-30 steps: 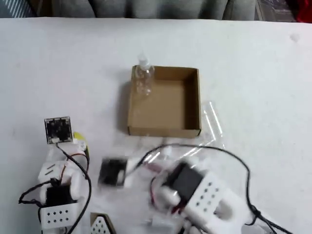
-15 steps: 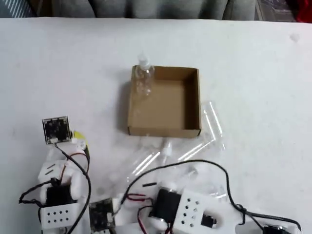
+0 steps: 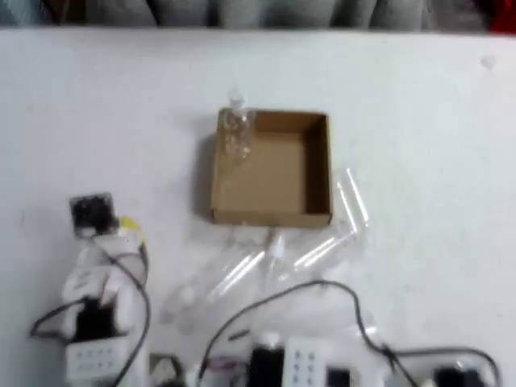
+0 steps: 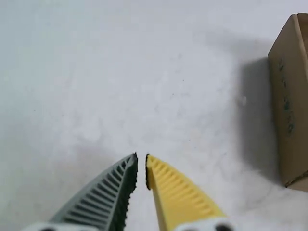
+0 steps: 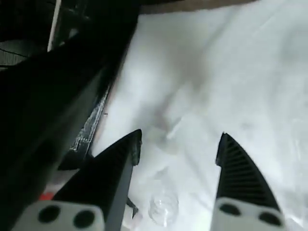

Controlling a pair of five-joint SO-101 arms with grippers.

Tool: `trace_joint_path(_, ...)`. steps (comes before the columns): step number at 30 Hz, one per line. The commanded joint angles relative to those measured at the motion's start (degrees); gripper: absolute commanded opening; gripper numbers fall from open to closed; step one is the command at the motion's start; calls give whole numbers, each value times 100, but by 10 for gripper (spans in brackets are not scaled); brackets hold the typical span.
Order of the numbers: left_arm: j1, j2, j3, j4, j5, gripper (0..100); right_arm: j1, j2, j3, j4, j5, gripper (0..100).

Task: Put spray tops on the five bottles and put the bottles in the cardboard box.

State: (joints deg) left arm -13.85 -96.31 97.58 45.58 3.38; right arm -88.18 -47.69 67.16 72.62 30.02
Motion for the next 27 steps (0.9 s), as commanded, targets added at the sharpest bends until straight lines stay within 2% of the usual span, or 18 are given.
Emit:
trace_joint_path(1,48,119,-141,-132,70,35,-110,400,97,-418,35,216)
trace_joint_path(11,48,119,-141,-132,62,35,13,1613,79,-1015,79,207)
trace_joint_path(13,48,119,-141,-132,62,35,163,1886,18,-1112,79,154)
trace_joint_path(16,48,119,-123,-132,44,35,391,2290,-255,-1112,79,17)
trace_joint_path(27,13,101,-123,-176,44,35,2378,2580,-1670,154,79,15)
